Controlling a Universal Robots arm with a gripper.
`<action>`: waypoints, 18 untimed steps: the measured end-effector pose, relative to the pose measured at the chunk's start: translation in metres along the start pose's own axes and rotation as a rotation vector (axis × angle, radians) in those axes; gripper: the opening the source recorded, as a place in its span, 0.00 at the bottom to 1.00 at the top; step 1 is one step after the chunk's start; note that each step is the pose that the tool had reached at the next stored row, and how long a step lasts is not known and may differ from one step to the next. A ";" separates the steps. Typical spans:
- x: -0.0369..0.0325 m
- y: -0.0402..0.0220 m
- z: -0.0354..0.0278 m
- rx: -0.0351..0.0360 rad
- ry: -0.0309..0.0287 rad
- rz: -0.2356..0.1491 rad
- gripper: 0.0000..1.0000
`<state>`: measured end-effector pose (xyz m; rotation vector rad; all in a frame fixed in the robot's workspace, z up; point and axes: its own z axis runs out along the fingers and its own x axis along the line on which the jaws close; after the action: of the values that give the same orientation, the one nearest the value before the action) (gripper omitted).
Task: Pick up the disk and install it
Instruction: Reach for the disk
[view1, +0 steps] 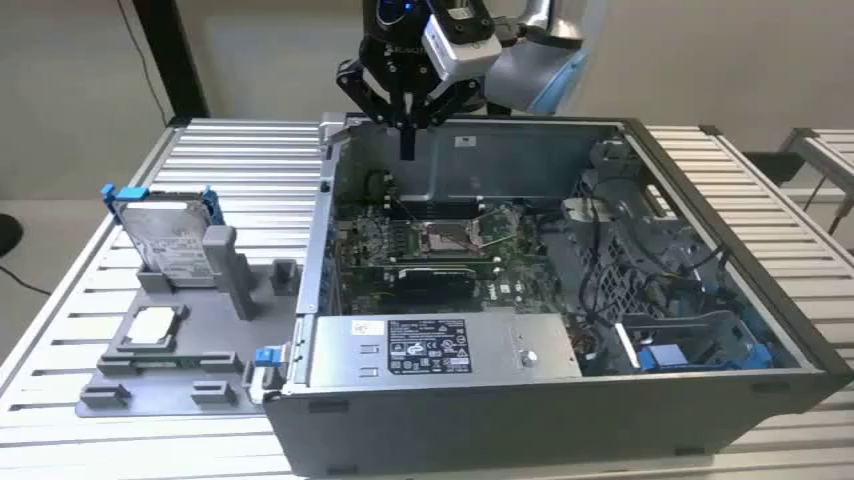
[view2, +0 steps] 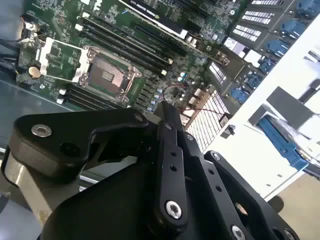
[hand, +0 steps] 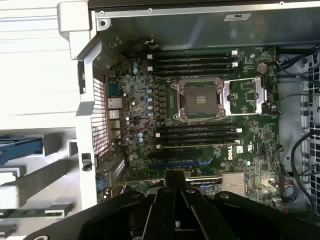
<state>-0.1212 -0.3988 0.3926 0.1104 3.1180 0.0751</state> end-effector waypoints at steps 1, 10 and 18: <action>0.0000 0.0000 0.0000 0.0000 0.0000 0.000 0.00; 0.0026 -0.0002 -0.0001 0.0001 0.0000 0.000 0.00; 0.0097 -0.0007 -0.0002 0.0000 0.0000 0.000 0.00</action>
<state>-0.1309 -0.3988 0.3926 0.1105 3.1180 0.0750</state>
